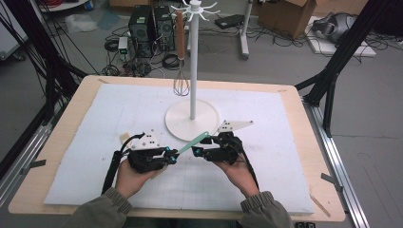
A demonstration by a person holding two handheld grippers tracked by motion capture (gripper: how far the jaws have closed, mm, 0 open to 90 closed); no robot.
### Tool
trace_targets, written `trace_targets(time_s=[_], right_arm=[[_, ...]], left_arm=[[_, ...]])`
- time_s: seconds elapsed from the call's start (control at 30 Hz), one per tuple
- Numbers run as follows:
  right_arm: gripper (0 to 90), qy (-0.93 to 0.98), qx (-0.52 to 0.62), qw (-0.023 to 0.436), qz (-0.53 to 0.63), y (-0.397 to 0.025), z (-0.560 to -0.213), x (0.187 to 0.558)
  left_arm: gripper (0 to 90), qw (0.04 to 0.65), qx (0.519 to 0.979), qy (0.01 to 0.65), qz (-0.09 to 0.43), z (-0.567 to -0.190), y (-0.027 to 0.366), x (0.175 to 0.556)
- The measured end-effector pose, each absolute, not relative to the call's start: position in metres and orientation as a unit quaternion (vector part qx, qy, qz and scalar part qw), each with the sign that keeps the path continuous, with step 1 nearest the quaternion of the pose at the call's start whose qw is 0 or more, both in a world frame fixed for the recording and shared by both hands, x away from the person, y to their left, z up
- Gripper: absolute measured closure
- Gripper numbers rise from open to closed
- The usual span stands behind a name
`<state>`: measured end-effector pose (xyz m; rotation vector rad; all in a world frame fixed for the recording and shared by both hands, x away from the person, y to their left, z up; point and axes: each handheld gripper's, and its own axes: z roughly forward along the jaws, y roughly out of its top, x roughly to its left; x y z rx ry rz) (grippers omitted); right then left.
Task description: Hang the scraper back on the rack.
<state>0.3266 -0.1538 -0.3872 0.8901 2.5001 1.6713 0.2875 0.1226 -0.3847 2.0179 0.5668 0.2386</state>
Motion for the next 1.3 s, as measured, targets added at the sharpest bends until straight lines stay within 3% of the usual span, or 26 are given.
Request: trace_targets(time_s=[0.77,1.07,1.3], right_arm=[[82.5,0.763,0.256,-0.09,0.587,-0.144,-0.388,0.331],[83.7,0.764,0.235,-0.075,0.596,-0.141,-0.381,0.327],[83.7,0.782,0.199,-0.044,0.589,-0.137,-0.367,0.322]], left_arm=[[80.8,0.486,0.837,0.226,0.11,-0.387,0.118,0.286],[80.1,0.508,0.827,0.225,0.086,-0.385,0.12,0.288],[72.1,0.524,0.821,0.222,0.045,-0.386,0.123,0.292]])
